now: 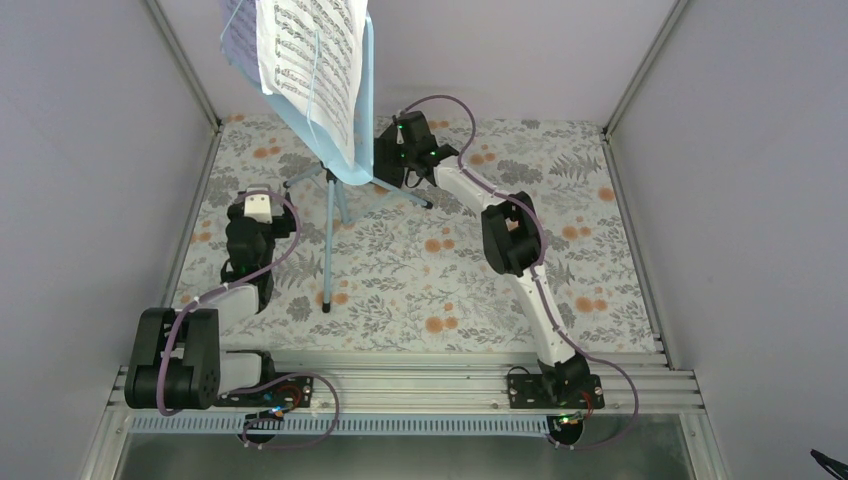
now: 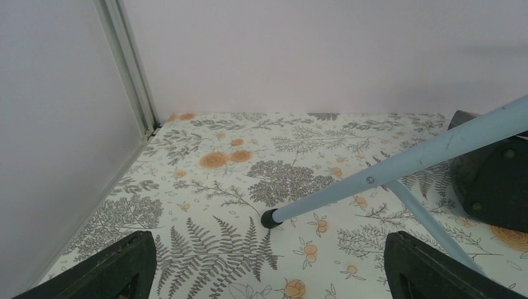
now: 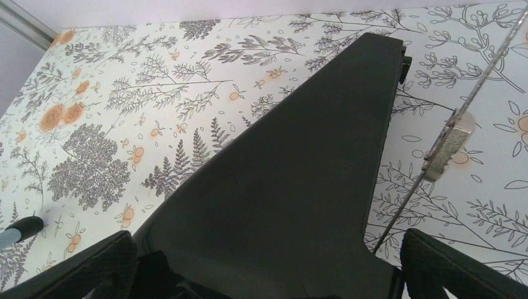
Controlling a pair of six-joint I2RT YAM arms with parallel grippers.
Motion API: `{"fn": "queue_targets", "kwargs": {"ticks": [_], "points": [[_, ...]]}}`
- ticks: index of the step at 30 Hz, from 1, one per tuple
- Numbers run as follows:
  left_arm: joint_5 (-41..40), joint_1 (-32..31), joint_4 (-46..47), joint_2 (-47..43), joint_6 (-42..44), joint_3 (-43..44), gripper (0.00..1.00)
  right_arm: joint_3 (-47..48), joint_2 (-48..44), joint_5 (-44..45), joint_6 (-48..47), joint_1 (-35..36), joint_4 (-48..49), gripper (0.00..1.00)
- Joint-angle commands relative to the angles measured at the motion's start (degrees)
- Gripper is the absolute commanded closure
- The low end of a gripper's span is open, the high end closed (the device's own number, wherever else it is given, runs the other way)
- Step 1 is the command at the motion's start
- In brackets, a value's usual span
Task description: Pack up the instrument practice props
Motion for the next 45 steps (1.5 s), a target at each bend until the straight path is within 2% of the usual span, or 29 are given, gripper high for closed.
{"fn": "queue_targets", "kwargs": {"ticks": [1,8,11,14,21,25,27,31,37,41,45], "points": [[0.59,-0.37,0.56,0.54,0.23,1.55,0.09,-0.84,-1.02,-0.75,-3.91,0.84,-3.19,0.00],[0.18,-0.45,0.43,0.70,0.20,1.66,0.09,-14.04,-9.10,9.89,-4.39,0.28,-1.52,0.00],[0.27,-0.45,0.42,0.53,0.25,1.66,0.09,-22.08,-14.91,12.07,-3.36,-0.90,0.91,0.01],[0.28,-0.54,0.62,0.40,0.10,1.53,0.09,-25.53,-18.50,11.69,-3.70,-2.02,2.21,0.00],[0.11,-0.72,0.53,0.46,0.17,1.62,0.08,-21.33,-20.38,2.19,-9.99,-1.53,0.93,0.00],[-0.12,-0.72,0.52,0.70,0.17,1.65,0.07,-18.92,-19.27,-4.36,-17.13,-1.13,1.26,0.00],[0.04,-0.78,0.56,0.80,0.08,1.64,0.06,-15.27,-17.09,-6.32,-20.88,-1.13,-2.02,0.00],[0.18,-0.83,0.64,0.67,-0.11,1.57,0.06,-6.72,-12.07,-8.63,-28.67,-1.14,-8.53,0.00],[0.93,-0.80,2.01,-0.54,-0.64,0.57,0.06,-2.14,-8.93,-12.20,-40.62,-1.11,-12.60,0.00],[2.37,-0.82,2.99,-1.95,-2.17,-0.29,0.06,1.73,-6.36,-12.34,-44.64,-1.10,-16.19,0.01],[8.11,-0.80,4.19,-4.61,-6.29,-1.63,0.06,2.76,-4.79,-12.44,-46.91,-1.09,-15.81,0.00]]}}
